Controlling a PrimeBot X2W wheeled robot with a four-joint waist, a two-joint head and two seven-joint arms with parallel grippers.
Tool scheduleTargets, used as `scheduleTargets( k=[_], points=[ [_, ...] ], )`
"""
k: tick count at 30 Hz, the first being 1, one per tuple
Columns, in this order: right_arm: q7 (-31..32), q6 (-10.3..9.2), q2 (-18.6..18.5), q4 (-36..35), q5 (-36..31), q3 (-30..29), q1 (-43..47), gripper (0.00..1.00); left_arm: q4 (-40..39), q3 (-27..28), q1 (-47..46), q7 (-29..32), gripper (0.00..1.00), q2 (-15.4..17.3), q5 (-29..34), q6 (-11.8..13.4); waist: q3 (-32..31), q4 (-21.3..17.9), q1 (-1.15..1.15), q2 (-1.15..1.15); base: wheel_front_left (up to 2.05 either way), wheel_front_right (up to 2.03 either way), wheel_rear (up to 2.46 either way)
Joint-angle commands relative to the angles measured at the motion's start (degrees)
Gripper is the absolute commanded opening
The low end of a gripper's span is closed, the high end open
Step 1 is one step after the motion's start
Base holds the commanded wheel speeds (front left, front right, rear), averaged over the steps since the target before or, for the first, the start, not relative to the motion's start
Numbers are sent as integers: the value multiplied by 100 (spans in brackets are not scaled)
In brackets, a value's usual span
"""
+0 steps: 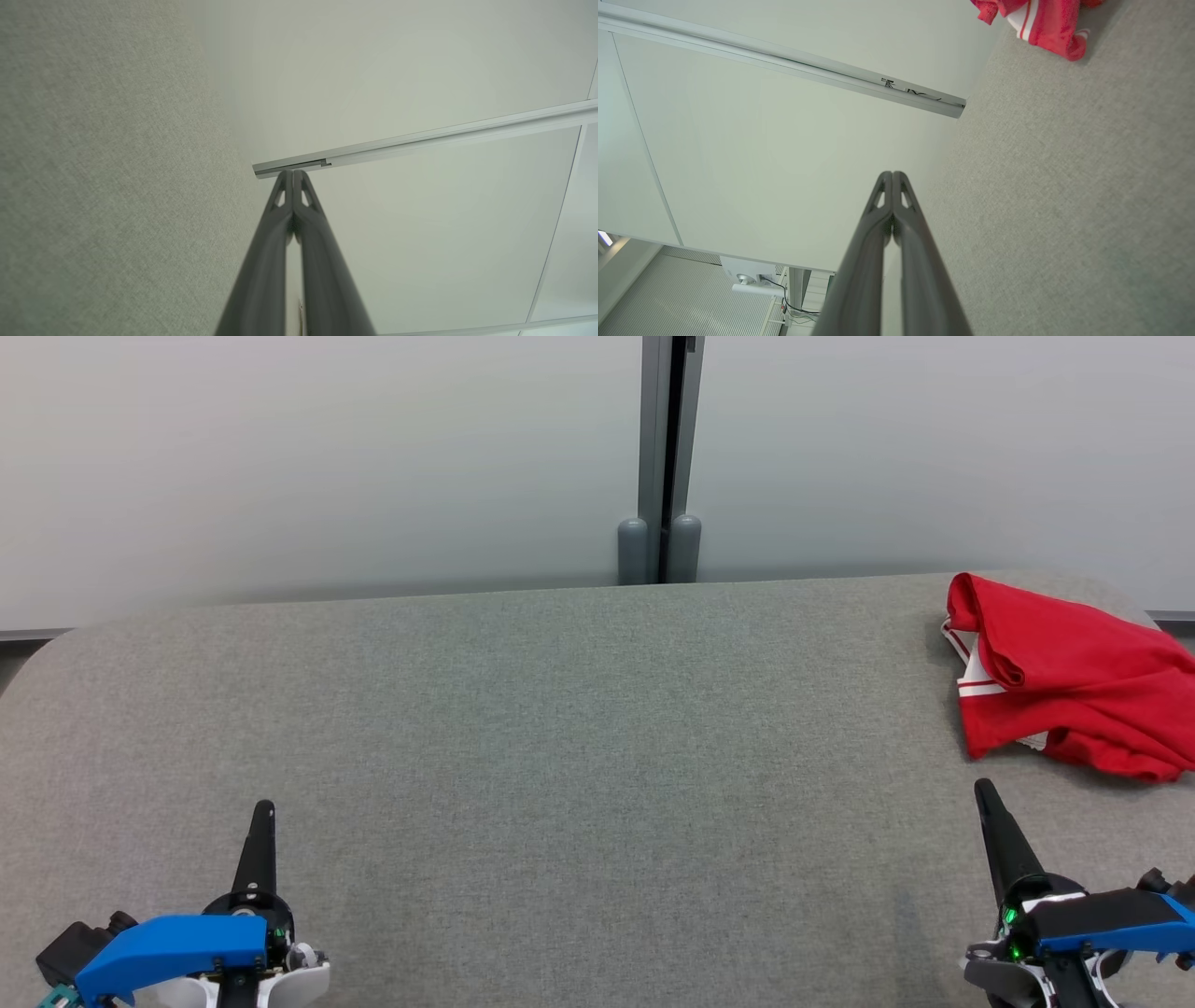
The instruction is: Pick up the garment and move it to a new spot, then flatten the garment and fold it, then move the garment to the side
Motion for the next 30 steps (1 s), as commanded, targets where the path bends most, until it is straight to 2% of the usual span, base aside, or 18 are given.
scheduleTargets(
  k=[1,30],
  points=[
    [22,2,-53,-44,140,-22,-110,0,-52,48,-128,33,0,-4,-111,-49,1,2,0,0,0,0,0],
    [157,2,-63,-43,1385,-30,-154,0,-131,140,-246,350,0,-16,-1169,-63,15,35,0,0,0,0,0]
  ],
)
